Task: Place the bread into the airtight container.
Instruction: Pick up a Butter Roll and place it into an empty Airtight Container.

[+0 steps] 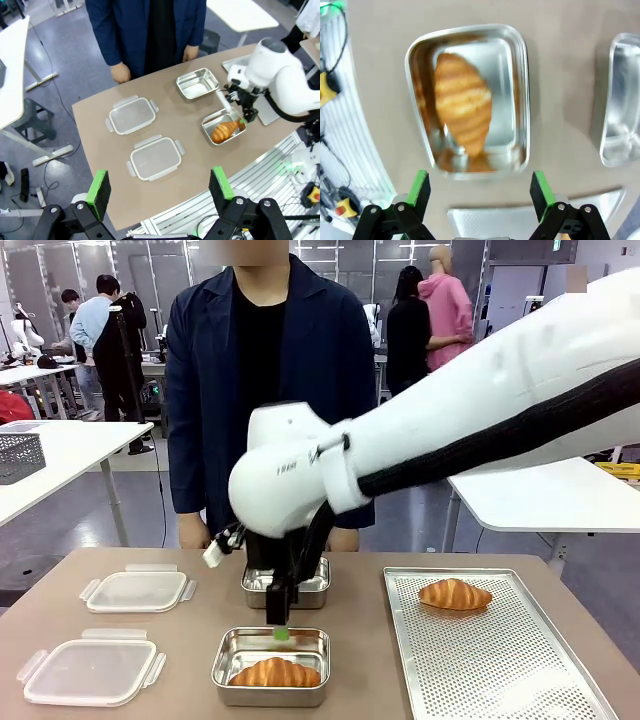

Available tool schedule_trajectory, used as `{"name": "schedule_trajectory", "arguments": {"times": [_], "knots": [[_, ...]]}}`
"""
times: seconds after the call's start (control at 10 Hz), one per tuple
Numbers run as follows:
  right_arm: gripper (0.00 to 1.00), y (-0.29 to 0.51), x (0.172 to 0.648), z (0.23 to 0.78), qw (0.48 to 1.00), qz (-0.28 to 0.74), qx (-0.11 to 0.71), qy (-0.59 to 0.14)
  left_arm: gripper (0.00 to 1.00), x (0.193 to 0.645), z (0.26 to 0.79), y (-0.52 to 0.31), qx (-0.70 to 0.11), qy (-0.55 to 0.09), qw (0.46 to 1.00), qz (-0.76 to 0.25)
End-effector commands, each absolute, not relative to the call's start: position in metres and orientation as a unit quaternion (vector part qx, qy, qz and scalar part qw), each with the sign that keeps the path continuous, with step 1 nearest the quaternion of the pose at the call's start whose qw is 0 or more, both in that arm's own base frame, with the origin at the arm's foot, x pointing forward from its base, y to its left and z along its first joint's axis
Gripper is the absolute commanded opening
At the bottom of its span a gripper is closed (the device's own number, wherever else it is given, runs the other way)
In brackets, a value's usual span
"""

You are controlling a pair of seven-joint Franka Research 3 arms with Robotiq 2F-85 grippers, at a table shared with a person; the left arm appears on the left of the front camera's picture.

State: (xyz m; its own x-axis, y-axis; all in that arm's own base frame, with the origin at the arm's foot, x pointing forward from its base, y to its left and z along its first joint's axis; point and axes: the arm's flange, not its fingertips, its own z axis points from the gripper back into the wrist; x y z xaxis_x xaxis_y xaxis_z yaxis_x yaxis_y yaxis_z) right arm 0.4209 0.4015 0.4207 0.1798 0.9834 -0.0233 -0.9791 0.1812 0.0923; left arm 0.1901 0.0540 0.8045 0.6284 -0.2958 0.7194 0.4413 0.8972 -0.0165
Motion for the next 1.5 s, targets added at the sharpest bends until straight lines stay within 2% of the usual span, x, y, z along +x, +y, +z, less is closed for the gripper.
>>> {"name": "schedule_trajectory", "arguments": {"times": [0.0,0.3,0.5,1.0,1.2,1.4], "knots": [[1.00,0.354,0.403,0.463,0.788,0.613,0.043,0.049,1.00,0.190,0.805,0.053,-0.098,-0.380,0.896,-0.209],[1.00,0.255,0.374,0.523,0.832,0.546,0.100,0.003,1.00,0.190,0.805,0.053,-0.098,-0.380,0.896,-0.209],[1.00,0.184,0.340,0.556,0.858,0.493,0.139,-0.033,1.00,0.190,0.805,0.053,-0.098,-0.380,0.896,-0.209],[1.00,0.049,0.245,0.642,0.922,0.335,0.174,-0.087,1.00,0.190,0.805,0.053,-0.098,-0.380,0.896,-0.209],[1.00,0.012,0.204,0.679,0.937,0.276,0.161,-0.139,1.00,0.190,0.805,0.053,-0.098,-0.380,0.896,-0.209],[1.00,0.006,0.185,0.711,0.945,0.251,0.115,-0.173,1.00,0.190,0.805,0.053,-0.098,-0.380,0.896,-0.209]]}}
